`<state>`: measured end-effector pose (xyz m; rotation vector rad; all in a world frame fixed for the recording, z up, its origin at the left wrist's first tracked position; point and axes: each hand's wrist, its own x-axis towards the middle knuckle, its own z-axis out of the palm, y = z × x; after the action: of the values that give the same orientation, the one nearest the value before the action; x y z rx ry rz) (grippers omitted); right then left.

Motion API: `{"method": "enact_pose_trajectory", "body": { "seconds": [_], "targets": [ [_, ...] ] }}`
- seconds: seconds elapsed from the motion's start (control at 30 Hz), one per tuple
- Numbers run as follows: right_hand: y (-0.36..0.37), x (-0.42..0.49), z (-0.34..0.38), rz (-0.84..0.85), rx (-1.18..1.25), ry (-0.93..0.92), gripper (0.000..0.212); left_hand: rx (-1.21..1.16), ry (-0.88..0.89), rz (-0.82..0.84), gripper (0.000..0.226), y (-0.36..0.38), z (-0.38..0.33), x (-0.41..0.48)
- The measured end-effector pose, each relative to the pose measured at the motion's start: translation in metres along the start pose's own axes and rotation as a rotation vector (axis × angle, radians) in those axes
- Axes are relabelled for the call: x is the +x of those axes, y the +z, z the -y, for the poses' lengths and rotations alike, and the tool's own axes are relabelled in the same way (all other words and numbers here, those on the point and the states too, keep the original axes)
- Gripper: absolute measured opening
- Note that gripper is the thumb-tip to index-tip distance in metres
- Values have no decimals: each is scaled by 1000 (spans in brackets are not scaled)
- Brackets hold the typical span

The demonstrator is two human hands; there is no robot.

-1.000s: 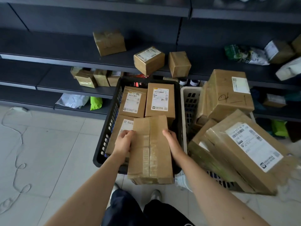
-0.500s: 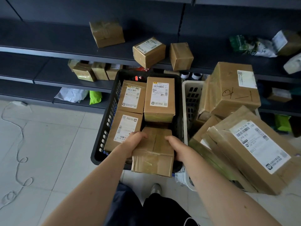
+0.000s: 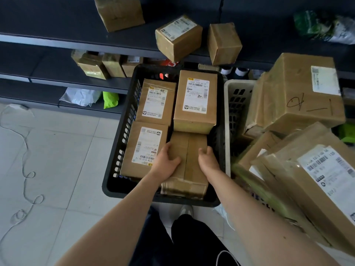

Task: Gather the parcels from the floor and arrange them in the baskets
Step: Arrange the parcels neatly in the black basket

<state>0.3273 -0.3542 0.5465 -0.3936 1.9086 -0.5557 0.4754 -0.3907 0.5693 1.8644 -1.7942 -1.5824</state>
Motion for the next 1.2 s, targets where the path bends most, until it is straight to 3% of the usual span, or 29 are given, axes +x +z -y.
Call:
{"method": "enact_pose_trajectory", "body": {
  "seconds": [0.3,0.5,0.57,0.8,0.87,0.93,1.07,1.2],
  "targets": [
    [22,11,-19,-148,-53,-144,55,408,192,136,62,26,26,10],
    [36,17,-30,-103,-63,-82,60,474,60,298,76,42,43,17],
    [39,22,-34,-74,-37,-42,63,392,51,308,81,45,50,19],
    [43,30,-33,-97,-105,59,60,232,19,199,77,48,45,26],
    [46,32,-28,-127,-48,69,62,135,-73,151,81,52,35,28],
    [47,39,-20,-177,55,22,63,86,-100,79,85,55,24,35],
    [41,60,0,-213,224,-138,61,103,70,-84,77,53,13,65],
    [40,70,1,-203,324,-130,55,76,-28,-92,59,52,0,88]
  ]
}}
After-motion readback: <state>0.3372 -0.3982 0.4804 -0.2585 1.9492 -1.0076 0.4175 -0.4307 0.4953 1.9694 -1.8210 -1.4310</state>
